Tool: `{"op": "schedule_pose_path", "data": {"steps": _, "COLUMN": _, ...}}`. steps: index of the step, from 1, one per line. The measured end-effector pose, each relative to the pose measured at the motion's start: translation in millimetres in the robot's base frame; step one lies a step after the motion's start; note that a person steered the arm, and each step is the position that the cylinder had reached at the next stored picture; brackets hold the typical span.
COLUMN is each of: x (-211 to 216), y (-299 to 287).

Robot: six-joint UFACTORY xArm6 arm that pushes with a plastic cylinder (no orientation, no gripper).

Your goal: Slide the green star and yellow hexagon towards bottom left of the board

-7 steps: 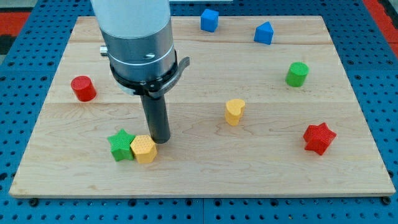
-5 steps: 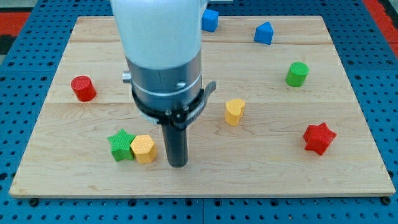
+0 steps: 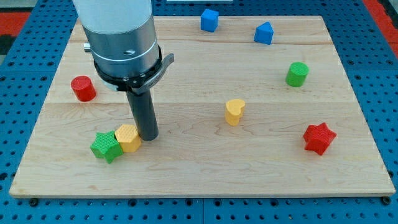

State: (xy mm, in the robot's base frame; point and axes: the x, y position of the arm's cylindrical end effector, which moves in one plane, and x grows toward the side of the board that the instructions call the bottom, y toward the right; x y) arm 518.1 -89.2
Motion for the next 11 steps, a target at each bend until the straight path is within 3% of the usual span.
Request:
{"op": "schedule_pose_path", "data": {"steps": 3, "x": 16.3, "y": -43.8}}
{"op": "schedule_pose_path", "data": {"steps": 6, "x": 61.8, "y": -51.1}}
{"op": "schedule_pose_path", "data": {"steps": 9, "x": 70.8, "y": -131.2}}
{"op": "schedule_pose_path", "data": {"steps": 10, "x": 81.3, "y": -114.8}}
{"op": "schedule_pose_path", "data": {"steps": 11, "x": 78.1, "y": -47.3}}
